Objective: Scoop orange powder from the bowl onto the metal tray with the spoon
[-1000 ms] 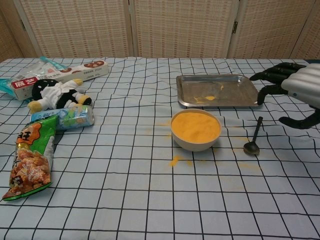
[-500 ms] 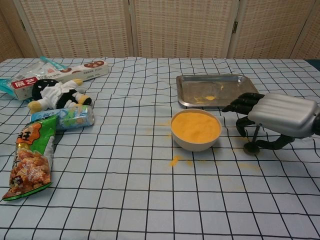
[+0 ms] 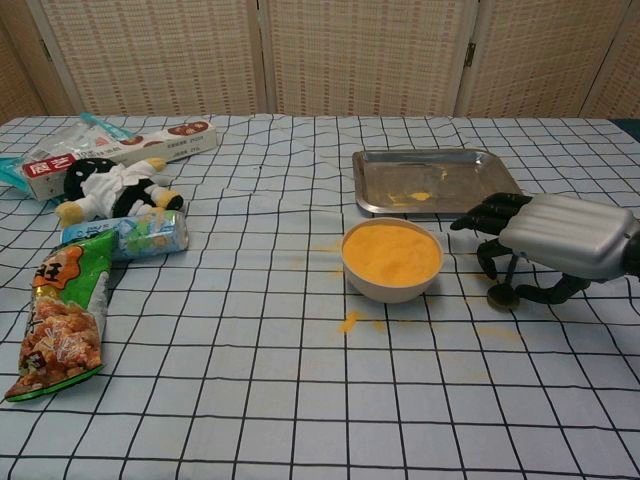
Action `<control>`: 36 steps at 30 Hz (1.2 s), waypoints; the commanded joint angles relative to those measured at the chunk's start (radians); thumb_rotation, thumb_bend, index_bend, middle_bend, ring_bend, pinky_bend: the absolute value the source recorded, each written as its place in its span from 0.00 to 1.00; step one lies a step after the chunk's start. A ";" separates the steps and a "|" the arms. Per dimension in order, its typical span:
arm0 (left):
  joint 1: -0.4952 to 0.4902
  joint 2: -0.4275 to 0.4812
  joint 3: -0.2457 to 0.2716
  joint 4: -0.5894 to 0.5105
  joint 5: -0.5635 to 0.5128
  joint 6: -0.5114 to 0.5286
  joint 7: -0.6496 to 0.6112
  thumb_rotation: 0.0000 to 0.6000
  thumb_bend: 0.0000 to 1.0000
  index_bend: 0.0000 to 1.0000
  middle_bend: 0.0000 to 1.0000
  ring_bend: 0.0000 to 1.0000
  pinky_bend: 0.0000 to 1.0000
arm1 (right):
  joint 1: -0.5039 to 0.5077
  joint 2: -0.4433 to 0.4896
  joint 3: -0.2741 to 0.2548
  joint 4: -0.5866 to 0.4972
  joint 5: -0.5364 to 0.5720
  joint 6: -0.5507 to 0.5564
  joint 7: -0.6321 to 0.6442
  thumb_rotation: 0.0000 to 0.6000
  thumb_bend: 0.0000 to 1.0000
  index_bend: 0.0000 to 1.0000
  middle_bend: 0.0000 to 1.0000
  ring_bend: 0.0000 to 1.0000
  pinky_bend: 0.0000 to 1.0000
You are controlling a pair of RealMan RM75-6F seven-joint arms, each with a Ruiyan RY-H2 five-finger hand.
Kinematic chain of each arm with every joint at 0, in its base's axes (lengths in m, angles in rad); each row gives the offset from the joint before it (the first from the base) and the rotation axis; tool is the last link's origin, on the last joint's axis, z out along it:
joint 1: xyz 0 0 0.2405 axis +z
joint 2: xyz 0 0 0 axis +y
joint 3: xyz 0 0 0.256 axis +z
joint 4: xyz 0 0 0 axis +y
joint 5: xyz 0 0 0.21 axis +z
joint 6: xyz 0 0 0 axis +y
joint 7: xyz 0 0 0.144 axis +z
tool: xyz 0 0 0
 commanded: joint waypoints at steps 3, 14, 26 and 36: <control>0.001 0.001 -0.001 0.001 -0.001 0.001 -0.004 1.00 0.44 0.00 0.00 0.00 0.15 | 0.002 -0.012 -0.004 0.015 0.000 0.009 0.005 1.00 0.32 0.46 0.03 0.00 0.00; 0.001 0.002 -0.001 0.003 -0.001 0.001 -0.007 1.00 0.44 0.00 0.00 0.00 0.15 | -0.002 -0.016 -0.012 0.022 0.010 0.013 0.000 1.00 0.33 0.53 0.03 0.00 0.00; 0.003 0.001 -0.001 0.007 0.001 0.004 -0.008 1.00 0.44 0.00 0.00 0.00 0.14 | -0.014 -0.012 -0.019 0.018 0.019 0.033 0.007 1.00 0.32 0.62 0.04 0.00 0.00; 0.005 0.004 0.002 0.005 0.012 0.013 -0.012 1.00 0.44 0.00 0.00 0.00 0.15 | -0.029 0.015 -0.002 -0.016 0.029 0.085 0.005 1.00 0.32 0.67 0.05 0.00 0.00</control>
